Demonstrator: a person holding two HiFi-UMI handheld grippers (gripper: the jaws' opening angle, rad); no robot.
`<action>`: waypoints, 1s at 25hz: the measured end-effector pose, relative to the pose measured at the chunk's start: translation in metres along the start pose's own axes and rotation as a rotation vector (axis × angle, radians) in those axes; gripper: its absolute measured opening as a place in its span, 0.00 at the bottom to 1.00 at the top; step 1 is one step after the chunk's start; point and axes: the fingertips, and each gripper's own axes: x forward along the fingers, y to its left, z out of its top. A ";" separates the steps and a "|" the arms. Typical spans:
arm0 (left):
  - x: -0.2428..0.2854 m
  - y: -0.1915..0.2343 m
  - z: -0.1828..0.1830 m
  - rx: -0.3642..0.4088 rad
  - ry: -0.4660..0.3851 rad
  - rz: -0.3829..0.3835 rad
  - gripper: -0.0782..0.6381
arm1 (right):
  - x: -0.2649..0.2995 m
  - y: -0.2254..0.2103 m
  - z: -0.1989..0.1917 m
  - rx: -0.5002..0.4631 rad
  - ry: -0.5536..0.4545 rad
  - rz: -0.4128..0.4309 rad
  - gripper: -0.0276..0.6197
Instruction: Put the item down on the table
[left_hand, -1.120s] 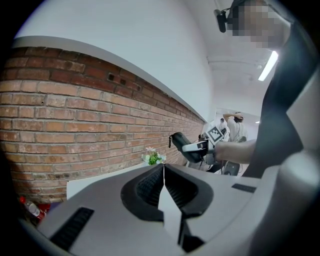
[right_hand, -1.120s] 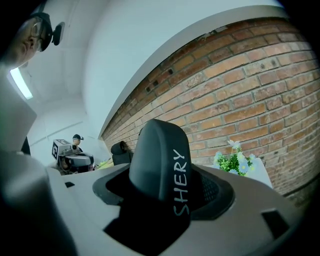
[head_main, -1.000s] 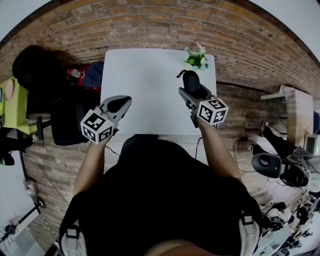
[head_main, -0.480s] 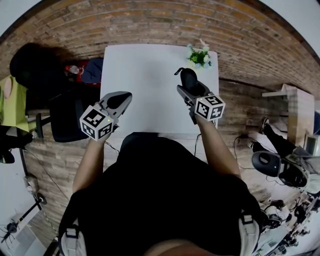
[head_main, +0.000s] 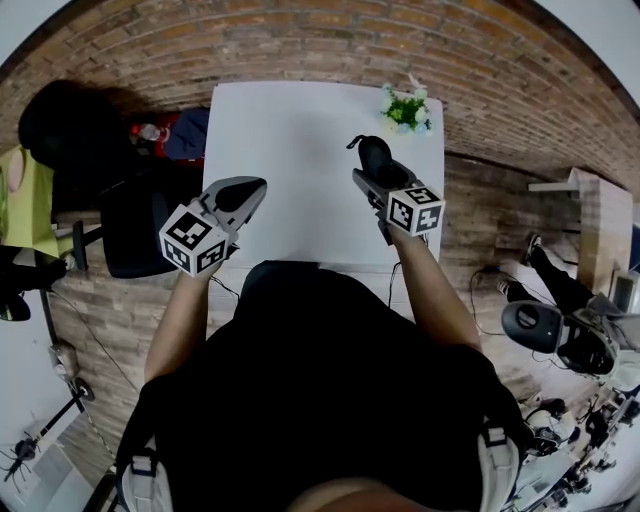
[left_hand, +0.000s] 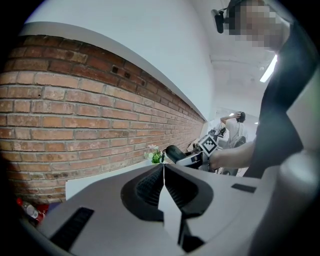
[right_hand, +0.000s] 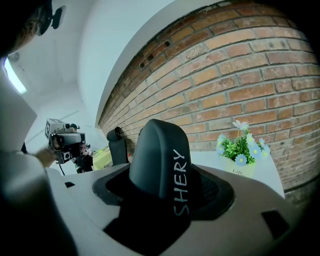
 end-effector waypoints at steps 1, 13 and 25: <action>0.000 0.002 -0.001 -0.002 0.002 0.000 0.13 | 0.003 0.000 -0.001 0.003 0.004 0.002 0.59; 0.006 0.013 -0.008 -0.018 0.027 -0.014 0.13 | 0.028 -0.005 -0.017 0.012 0.060 0.016 0.59; 0.014 0.029 -0.011 -0.030 0.038 -0.012 0.13 | 0.053 -0.018 -0.037 0.016 0.121 0.010 0.59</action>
